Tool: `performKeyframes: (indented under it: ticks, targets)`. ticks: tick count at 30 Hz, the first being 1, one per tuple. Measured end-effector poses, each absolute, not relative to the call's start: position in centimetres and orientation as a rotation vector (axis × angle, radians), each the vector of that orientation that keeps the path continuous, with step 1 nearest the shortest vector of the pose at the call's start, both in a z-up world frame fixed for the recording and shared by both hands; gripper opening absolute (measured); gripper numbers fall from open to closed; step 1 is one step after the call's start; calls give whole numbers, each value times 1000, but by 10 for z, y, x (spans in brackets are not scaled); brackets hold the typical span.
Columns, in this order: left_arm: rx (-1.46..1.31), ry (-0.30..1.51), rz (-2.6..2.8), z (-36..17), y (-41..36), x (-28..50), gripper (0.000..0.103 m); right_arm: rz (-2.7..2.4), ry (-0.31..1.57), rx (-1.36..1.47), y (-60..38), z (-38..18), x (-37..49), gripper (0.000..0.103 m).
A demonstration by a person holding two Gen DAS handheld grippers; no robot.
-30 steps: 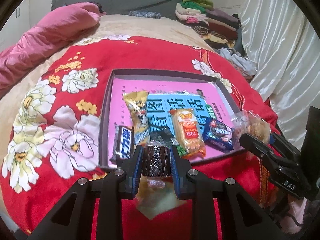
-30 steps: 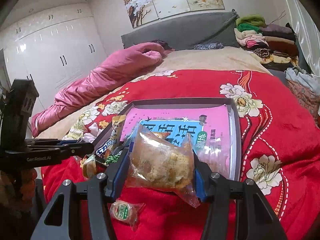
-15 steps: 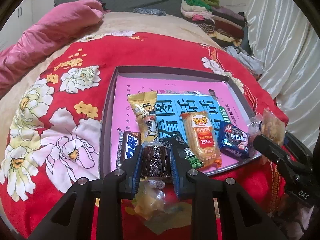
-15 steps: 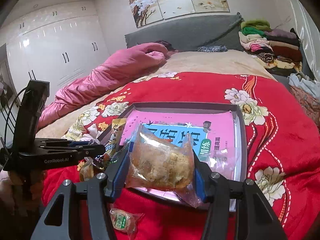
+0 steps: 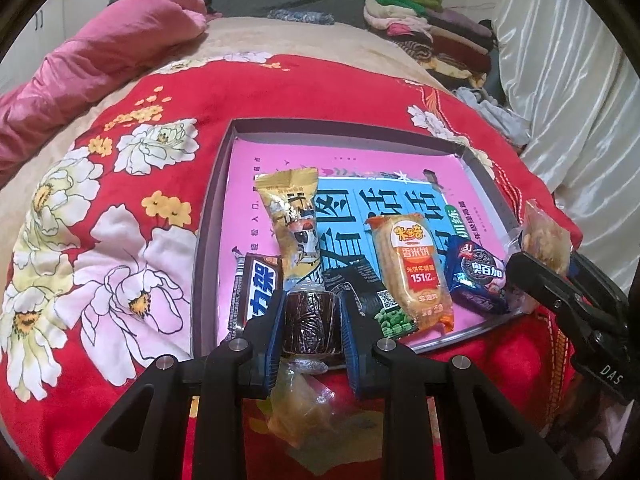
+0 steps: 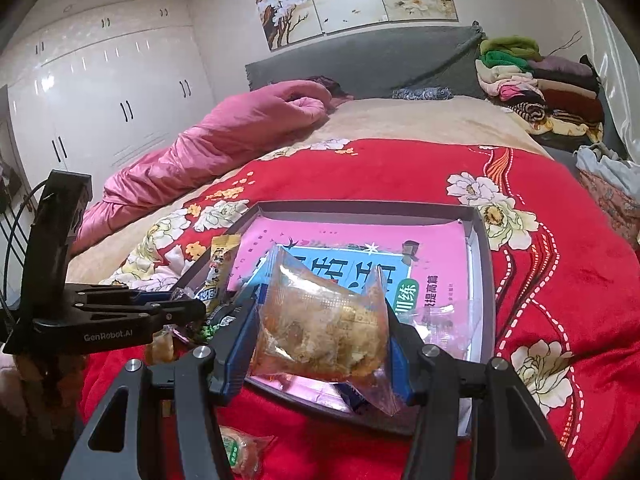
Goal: Organize snacks
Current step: 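Carry the candy and pastry bag into the tray and open both tools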
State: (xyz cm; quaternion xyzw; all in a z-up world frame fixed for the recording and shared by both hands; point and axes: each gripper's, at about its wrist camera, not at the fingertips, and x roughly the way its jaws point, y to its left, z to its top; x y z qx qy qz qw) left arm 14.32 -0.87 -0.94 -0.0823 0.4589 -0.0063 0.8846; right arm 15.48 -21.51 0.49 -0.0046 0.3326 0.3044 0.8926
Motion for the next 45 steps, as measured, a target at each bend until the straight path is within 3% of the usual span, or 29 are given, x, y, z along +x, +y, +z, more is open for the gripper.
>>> performKeyframes:
  ticks: [35,45]
  targets:
    - [-190,975,-24,-16,-10,145,27,648,739,-145,-185,-10,154,63]
    - [-191,978,-14,-14,-7,144,35,642,710,-97,-197,-2,155,65]
